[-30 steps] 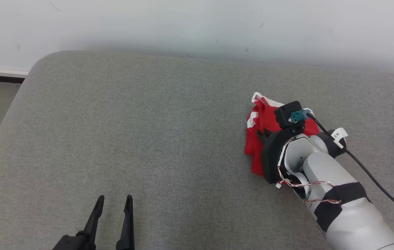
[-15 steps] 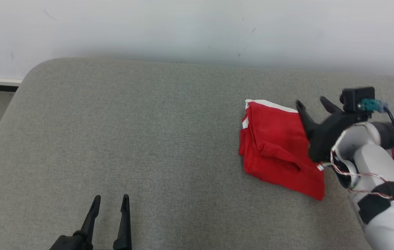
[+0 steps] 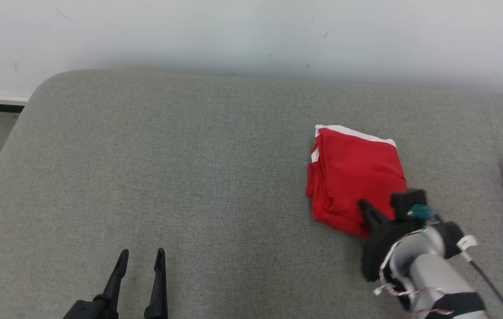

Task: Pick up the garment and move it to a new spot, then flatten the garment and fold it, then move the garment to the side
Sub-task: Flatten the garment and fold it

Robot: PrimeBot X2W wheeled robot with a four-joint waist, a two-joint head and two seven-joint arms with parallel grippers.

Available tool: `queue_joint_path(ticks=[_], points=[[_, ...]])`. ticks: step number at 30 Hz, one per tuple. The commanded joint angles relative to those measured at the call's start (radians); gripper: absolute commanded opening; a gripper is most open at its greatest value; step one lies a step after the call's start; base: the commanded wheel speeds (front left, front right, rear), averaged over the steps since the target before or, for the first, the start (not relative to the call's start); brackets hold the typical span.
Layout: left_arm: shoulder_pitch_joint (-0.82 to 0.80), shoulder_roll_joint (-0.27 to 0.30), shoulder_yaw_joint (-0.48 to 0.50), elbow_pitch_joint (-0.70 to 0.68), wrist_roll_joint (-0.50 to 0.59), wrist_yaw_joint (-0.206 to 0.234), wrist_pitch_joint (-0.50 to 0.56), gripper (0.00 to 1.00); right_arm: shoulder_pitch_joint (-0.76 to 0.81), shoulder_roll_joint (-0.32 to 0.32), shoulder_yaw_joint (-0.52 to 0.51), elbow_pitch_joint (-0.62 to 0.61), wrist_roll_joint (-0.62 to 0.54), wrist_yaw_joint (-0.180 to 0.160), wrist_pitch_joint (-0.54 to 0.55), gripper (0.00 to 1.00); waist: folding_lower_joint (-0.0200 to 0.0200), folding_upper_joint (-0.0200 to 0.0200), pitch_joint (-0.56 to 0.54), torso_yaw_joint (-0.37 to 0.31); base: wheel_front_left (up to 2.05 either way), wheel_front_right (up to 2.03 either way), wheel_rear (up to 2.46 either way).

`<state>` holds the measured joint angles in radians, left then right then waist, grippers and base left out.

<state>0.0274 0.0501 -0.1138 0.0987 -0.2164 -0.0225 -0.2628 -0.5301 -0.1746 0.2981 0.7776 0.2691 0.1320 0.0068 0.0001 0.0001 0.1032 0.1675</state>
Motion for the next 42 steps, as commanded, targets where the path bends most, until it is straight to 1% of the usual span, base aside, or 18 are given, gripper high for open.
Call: queue_joint_path(ticks=[1, 7, 10, 14, 15, 16, 17, 18, 21, 22, 23, 27, 32, 36, 42], points=[[-0.002, 0.001, 0.005, 0.002, 0.008, 0.0, -0.002, 1.0, 0.02, 0.022, 0.023, 0.0, 0.014, -0.003, -0.007, 0.0, -0.0001, -0.0001, -0.004, -0.002, 0.0, 0.0, 0.0], [0.018, 0.001, 0.012, 0.005, 0.009, 0.003, -0.002, 1.0, 0.052, 0.069, 0.162, -0.013, 0.053, -0.003, -0.005, 0.0, -0.0001, -0.0001, -0.022, -0.017, 0.0, 0.0, 0.0], [0.021, 0.001, 0.016, 0.006, 0.009, 0.003, -0.002, 1.0, 0.057, 0.082, 0.197, -0.022, 0.082, -0.003, -0.013, 0.0, -0.0001, -0.0001, -0.029, -0.024, 0.0, 0.0, 0.0], [0.024, 0.001, 0.024, 0.014, 0.005, 0.011, -0.002, 1.0, 0.061, 0.092, 0.224, -0.059, 0.139, -0.003, -0.071, 0.0, -0.0001, -0.0001, -0.051, -0.043, 0.0, 0.0, 0.0], [0.024, 0.001, 0.029, 0.016, 0.002, 0.012, -0.002, 1.0, 0.063, 0.094, 0.221, -0.073, 0.15, -0.003, -0.093, 0.0, -0.0001, -0.0001, -0.058, -0.048, 0.0, 0.0, 0.0], [0.028, 0.001, 0.037, 0.017, -0.002, 0.011, -0.002, 1.0, 0.074, 0.094, 0.212, -0.104, 0.169, -0.003, -0.139, 0.0, -0.0001, -0.0001, -0.076, -0.059, 0.0, 0.0, 0.0], [0.031, 0.001, 0.042, 0.017, -0.006, 0.011, -0.002, 1.0, 0.081, 0.089, 0.202, -0.121, 0.171, -0.003, -0.161, 0.46, -0.0001, -0.0001, -0.084, -0.065, 0.0, 0.0, 0.0], [0.036, 0.001, 0.045, 0.013, -0.012, 0.013, -0.002, 1.0, 0.091, 0.083, 0.19, -0.139, 0.169, -0.003, -0.183, 1.0, -0.0001, -0.0001, -0.095, -0.072, 0.0, 0.0, 0.0], [0.047, 0.001, 0.062, -0.001, -0.018, 0.023, -0.002, 1.0, 0.122, 0.068, 0.135, -0.195, 0.155, -0.003, -0.224, 1.0, -0.0001, -0.0001, -0.12, -0.095, 0.0, 0.0, 0.0], [0.047, 0.001, 0.062, -0.001, -0.018, 0.023, -0.002, 1.0, 0.122, 0.068, 0.135, -0.195, 0.155, -0.003, -0.224, 1.0, -0.0001, -0.0001, -0.12, -0.095, 0.0, 0.0, 0.0], [0.053, 0.0, 0.069, -0.006, -0.016, 0.028, -0.002, 1.0, 0.148, 0.054, 0.086, -0.241, 0.133, -0.003, -0.241, 1.0, -0.0001, -0.0001, -0.131, -0.11, 0.0, 0.0, 0.0], [0.054, 0.001, 0.092, -0.012, -0.017, 0.036, -0.002, 1.0, 0.213, 0.042, -0.029, -0.34, 0.079, -0.003, -0.258, 1.0, -0.0001, -0.0001, -0.144, -0.143, 0.0, 0.0, 0.0], [0.05, 0.001, 0.124, -0.004, 0.0, 0.032, -0.001, 1.0, 0.287, 0.031, -0.138, -0.419, 0.023, -0.003, -0.246, 1.0, -0.0001, -0.0001, -0.153, -0.183, 0.0, 0.0, 0.0], [0.06, 0.001, 0.142, 0.009, 0.013, 0.027, -0.001, 1.0, 0.333, 0.024, -0.186, -0.452, 0.009, -0.003, -0.217, 1.0, -0.0001, -0.0001, -0.164, -0.205, 0.0, 0.0, 0.0], [0.079, 0.001, 0.173, 0.025, 0.027, 0.015, -0.001, 1.0, 0.391, 0.015, -0.2, -0.475, -0.007, -0.003, -0.205, 1.0, -0.0001, -0.0001, -0.183, -0.233, 0.0, 0.0, 0.0]])
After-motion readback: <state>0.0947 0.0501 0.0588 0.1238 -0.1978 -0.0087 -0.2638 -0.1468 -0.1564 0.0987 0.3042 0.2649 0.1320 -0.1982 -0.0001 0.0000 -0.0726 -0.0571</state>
